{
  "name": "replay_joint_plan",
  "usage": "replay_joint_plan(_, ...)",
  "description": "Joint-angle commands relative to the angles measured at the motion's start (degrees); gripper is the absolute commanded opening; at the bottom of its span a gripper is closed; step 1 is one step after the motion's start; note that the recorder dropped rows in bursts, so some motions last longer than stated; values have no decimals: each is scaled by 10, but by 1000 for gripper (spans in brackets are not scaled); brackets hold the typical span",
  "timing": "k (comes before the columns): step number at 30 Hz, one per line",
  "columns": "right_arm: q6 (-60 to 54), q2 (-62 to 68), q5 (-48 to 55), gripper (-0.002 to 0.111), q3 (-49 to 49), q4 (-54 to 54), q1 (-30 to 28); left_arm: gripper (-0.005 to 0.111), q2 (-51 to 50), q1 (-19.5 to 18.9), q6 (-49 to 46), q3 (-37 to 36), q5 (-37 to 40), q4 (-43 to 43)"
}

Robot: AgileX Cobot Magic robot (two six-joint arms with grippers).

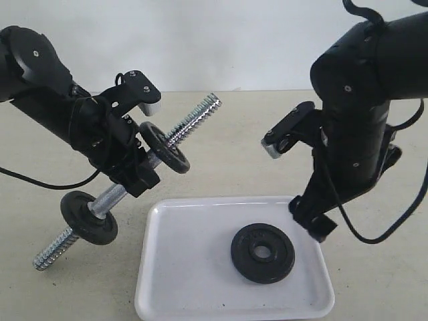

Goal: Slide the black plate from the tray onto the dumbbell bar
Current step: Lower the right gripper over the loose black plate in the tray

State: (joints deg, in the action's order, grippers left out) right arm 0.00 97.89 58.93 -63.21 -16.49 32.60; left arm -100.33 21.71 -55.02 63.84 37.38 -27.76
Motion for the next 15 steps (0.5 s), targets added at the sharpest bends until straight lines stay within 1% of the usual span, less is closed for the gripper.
replay_joint_plan(1, 6, 6, -81, 105, -8, 90, 0, 4, 30, 2, 1, 20, -23, -25)
replay_joint_plan(3, -5, 6, -117, 105, -8, 132, 0, 4, 30, 2, 1, 20, -22, -25)
replay_joint_plan(6, -55, 6, -142, 105, -4, 171, 0, 4, 30, 2, 1, 20, -22, -25)
replay_joint_plan(8, -72, 6, -157, 105, 4, 175, 0, 4, 30, 2, 1, 20, -22, -25)
replay_joint_plan(15, -70, 6, -229, 105, 75, 185, 0, 4, 30, 2, 1, 20, -23, -25)
